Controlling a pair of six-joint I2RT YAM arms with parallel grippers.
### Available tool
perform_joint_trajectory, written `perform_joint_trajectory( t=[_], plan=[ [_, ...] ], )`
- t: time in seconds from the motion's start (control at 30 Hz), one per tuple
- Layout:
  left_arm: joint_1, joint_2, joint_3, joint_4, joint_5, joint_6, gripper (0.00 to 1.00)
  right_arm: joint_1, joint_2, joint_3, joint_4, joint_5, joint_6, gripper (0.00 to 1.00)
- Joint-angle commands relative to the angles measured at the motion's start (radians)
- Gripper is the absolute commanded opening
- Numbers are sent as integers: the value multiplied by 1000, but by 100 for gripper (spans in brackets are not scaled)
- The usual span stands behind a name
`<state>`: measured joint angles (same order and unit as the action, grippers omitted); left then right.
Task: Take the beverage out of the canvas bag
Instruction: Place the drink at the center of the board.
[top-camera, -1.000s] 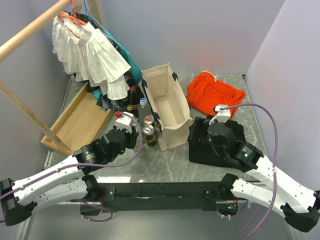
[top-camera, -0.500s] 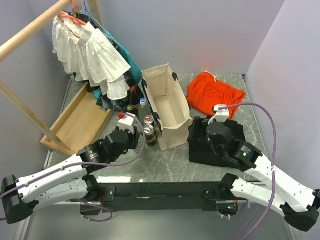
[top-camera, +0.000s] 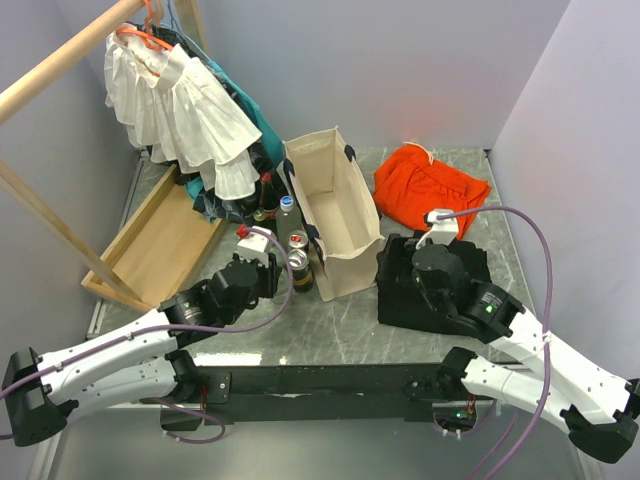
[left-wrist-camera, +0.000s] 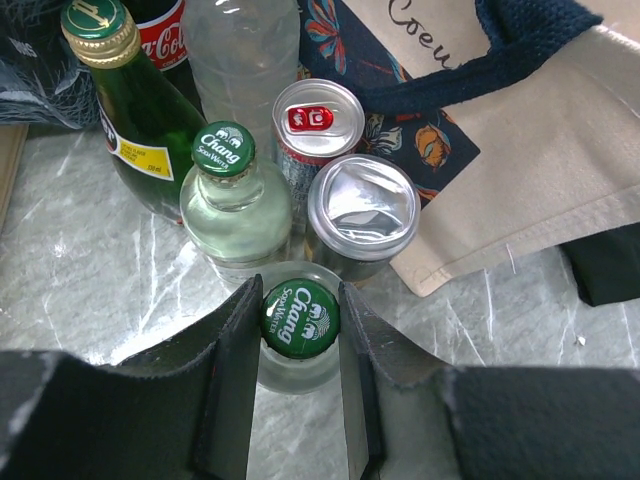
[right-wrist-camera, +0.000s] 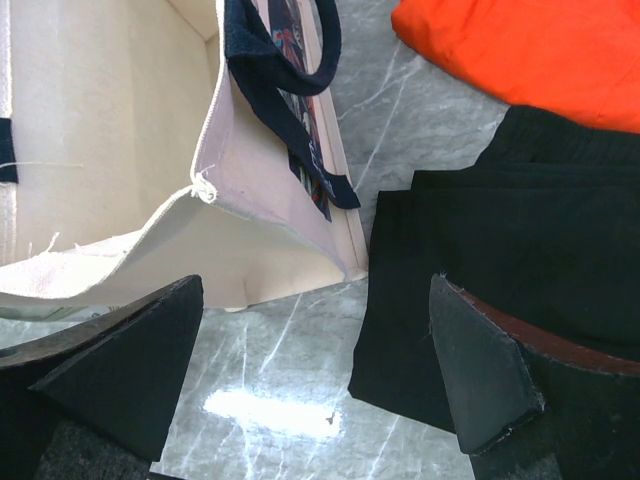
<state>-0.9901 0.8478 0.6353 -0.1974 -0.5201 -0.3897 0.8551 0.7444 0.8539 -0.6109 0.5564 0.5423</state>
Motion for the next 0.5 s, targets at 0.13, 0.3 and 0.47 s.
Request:
perform_joint_trajectory(
  t=[0.13, 0.3, 0.47],
  plan=[
    [-4, 4, 15, 225, -35, -21, 1, 5, -4, -15, 37, 14, 11, 100],
    [-2, 11, 9, 242, -40, -29, 1, 7, -5, -15, 36, 17, 10, 100],
    [-4, 11, 0, 257, -47, -34, 1, 5, -2, -15, 36, 17, 8, 100]
  ],
)
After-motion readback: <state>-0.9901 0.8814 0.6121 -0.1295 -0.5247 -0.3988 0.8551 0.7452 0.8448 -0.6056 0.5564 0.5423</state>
